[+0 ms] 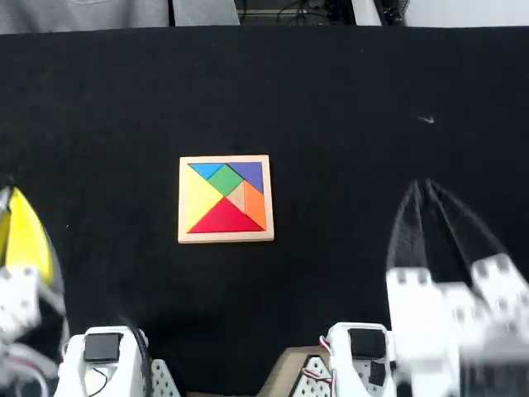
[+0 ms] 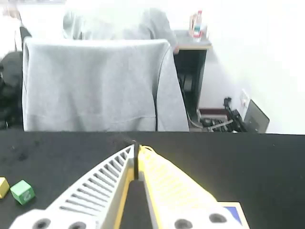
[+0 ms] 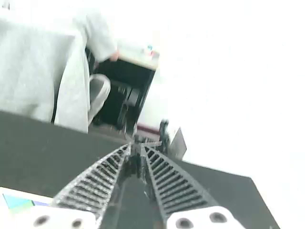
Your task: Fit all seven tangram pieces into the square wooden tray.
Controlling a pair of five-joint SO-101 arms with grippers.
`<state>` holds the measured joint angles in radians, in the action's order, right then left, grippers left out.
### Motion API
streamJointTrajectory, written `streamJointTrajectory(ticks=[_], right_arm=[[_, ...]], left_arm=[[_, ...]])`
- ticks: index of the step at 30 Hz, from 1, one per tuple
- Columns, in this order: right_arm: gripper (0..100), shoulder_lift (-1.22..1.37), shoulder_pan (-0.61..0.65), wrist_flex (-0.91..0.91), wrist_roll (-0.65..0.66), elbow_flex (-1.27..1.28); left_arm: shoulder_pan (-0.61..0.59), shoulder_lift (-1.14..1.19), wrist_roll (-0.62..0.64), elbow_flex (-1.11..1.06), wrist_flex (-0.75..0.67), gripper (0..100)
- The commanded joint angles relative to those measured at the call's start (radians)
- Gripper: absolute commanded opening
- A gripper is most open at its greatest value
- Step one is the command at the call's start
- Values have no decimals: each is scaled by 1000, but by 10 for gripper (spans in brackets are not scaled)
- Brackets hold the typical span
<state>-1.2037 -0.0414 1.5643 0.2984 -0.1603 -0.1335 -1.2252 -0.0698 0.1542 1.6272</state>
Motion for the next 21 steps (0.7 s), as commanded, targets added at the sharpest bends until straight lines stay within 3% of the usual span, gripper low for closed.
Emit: streamJointTrajectory(ticks=[1, 8, 15, 21], right_arm=[[11, -91, -5, 55, -5, -33], [11, -237, -5, 87, -3, 128], [11, -449, -5, -25, -3, 512], [12, -704, -5, -232, -3, 877]], left_arm=[[-13, -198, -37, -262, -86, 30], [-13, -606, -51, -659, -256, 30], [-5, -594, -49, -710, -150, 30], [-13, -601, -51, -835, -155, 30]])
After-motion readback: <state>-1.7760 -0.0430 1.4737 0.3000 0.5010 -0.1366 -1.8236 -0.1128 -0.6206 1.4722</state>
